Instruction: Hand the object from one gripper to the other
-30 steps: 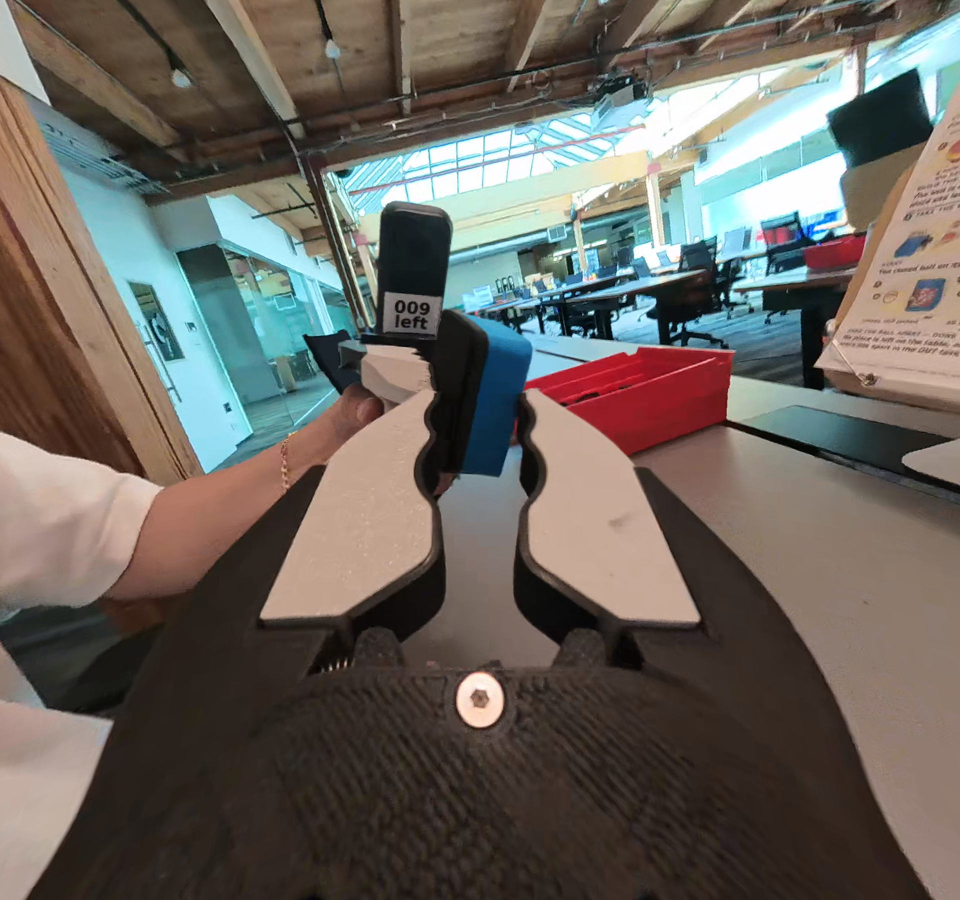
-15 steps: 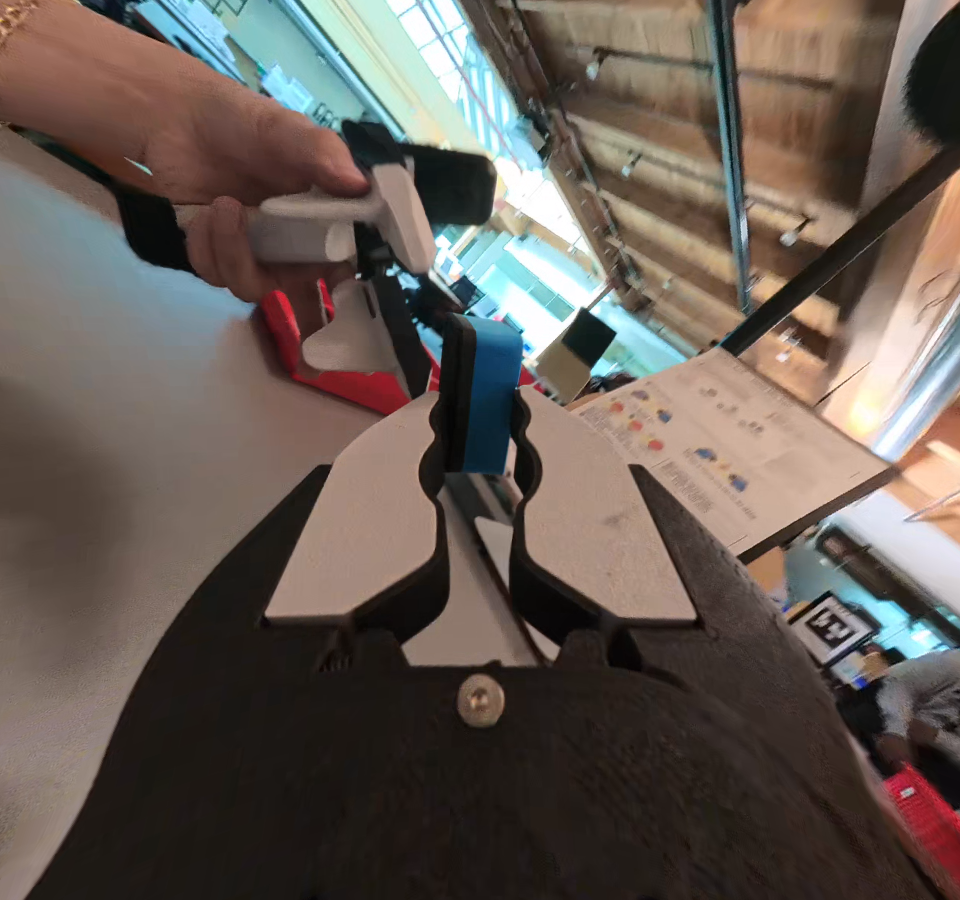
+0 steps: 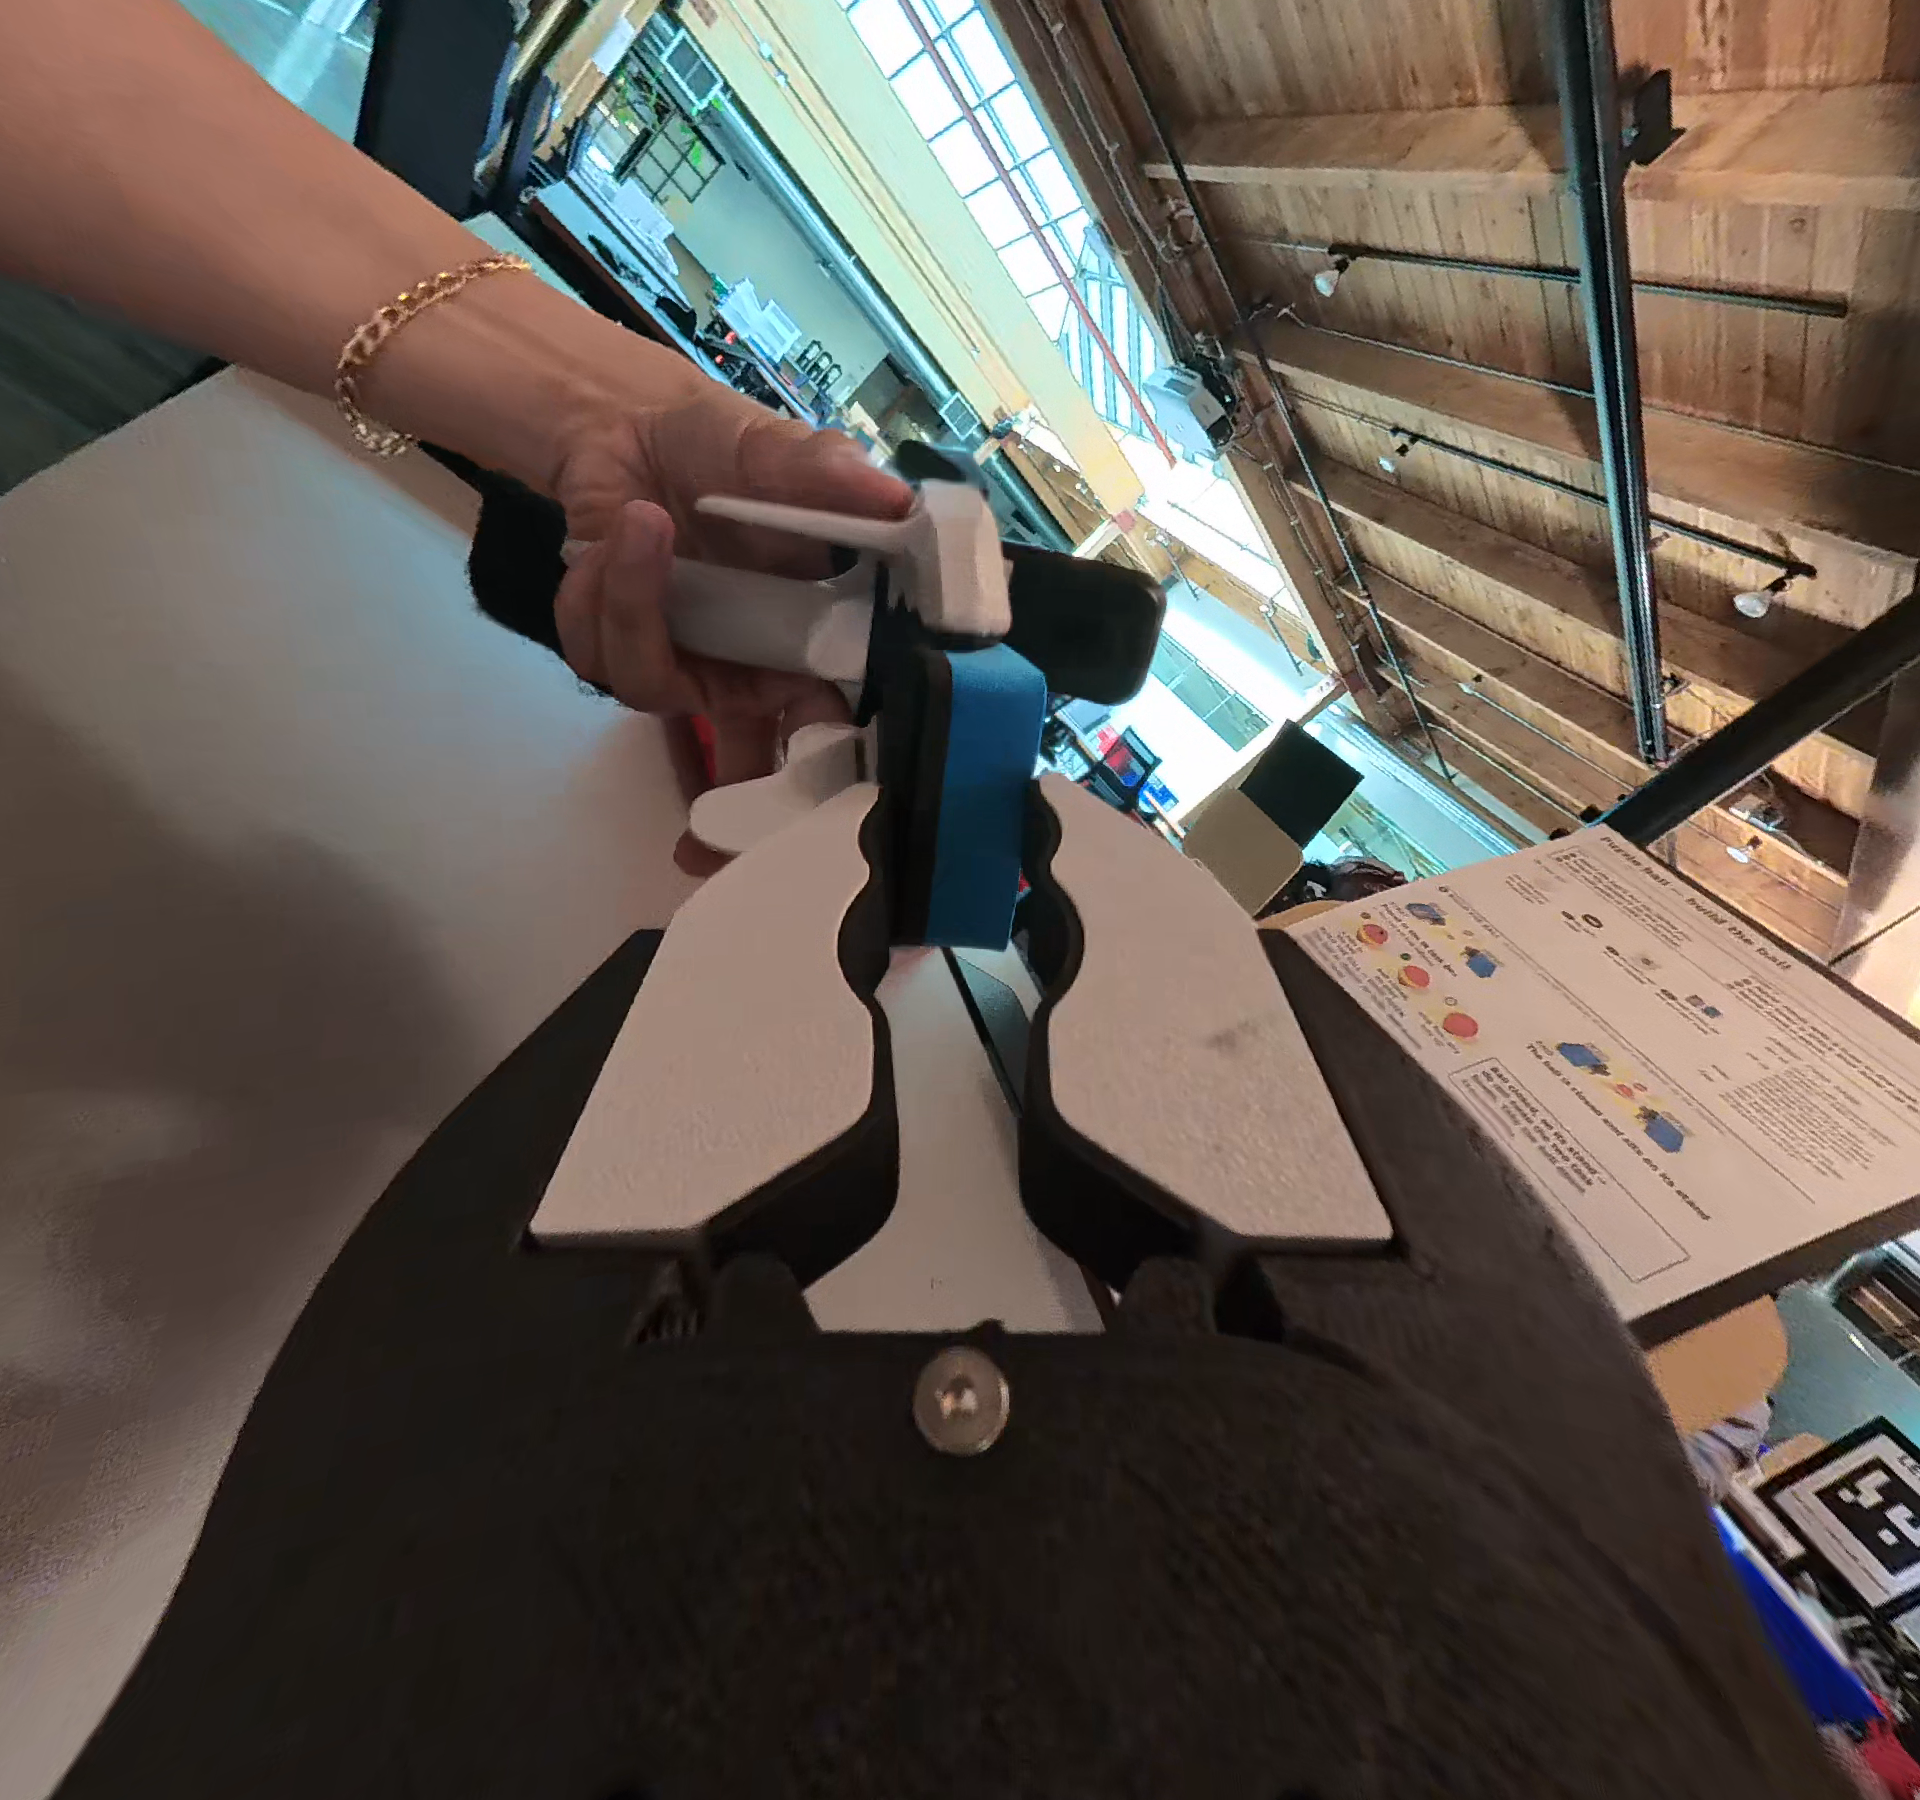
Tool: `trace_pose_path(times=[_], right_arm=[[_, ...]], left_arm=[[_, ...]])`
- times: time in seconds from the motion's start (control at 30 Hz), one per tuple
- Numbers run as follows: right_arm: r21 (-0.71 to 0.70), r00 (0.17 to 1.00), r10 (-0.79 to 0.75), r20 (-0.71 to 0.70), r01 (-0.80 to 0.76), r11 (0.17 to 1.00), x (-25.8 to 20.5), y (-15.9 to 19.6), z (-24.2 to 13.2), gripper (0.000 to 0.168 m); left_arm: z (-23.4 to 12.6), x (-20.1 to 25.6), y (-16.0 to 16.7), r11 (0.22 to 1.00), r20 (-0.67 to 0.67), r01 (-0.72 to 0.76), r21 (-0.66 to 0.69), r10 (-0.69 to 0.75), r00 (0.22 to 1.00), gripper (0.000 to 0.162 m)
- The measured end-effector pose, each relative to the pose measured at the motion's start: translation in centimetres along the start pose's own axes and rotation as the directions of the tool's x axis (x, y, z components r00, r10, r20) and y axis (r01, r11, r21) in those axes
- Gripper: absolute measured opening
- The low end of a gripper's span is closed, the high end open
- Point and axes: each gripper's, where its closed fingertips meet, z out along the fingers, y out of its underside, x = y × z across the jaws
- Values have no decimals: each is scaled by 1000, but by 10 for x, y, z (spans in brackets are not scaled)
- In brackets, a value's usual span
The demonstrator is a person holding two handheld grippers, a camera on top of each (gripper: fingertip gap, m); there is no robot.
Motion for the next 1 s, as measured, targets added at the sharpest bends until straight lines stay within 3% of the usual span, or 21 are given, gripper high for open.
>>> trace_pose_path(times=[0.2,0.23,0.3,0.37,0.43,0.5,0.57,0.6,0.63,0.7,0.77,0.83,0.93,1.0], right_arm=[[-32,996,87,19,-87,996,-2,7,2,22],[-26,991,129,18,-129,991,-1,8,2,29],[-10,962,271,25,-271,963,3,8,1,43],[21,877,479,22,-480,877,15,7,-2,56],[71,704,710,23,-710,701,32,7,-4,70],[98,417,907,54,-906,411,44,11,-3,72],[59,73,987,141,-996,66,41,14,0,71],[11,-53,978,201,-998,-56,35,12,1,65],[-45,-126,964,236,-992,-119,27,11,3,55],[-123,-172,957,233,-981,-147,12,14,8,57],[-145,-207,939,273,-974,-173,8,8,10,58],[-145,-237,922,305,-969,-201,9,3,10,47],[-154,-193,947,258,-975,-157,4,12,11,25],[-149,-177,949,260,-979,-142,4,13,12,24]], left_arm=[[-4,-8,-3,993,62,-111,41,108,992,57],[-5,-9,-5,987,83,-155,53,150,985,57],[-12,-4,-16,961,119,-256,104,243,963,57],[-22,0,-28,906,205,-402,132,372,905,57],[-31,2,-34,833,303,-544,96,496,813,57],[-35,1,-36,730,387,-683,8,628,675,57],[-33,-1,-34,605,433,-789,-108,743,511,57],[-31,-1,-33,545,443,-824,-157,784,434,57],[-29,-1,-32,489,447,-850,-196,816,367,57],[-26,-1,-34,404,459,-883,-238,848,265,57],[-22,-3,-31,356,439,-896,-265,872,217,57],[-20,-9,-25,322,411,-895,-307,894,181,57],[-18,-14,-21,297,398,-897,-329,904,153,57],[-19,-16,-22,309,410,-892,-330,898,160,57]])
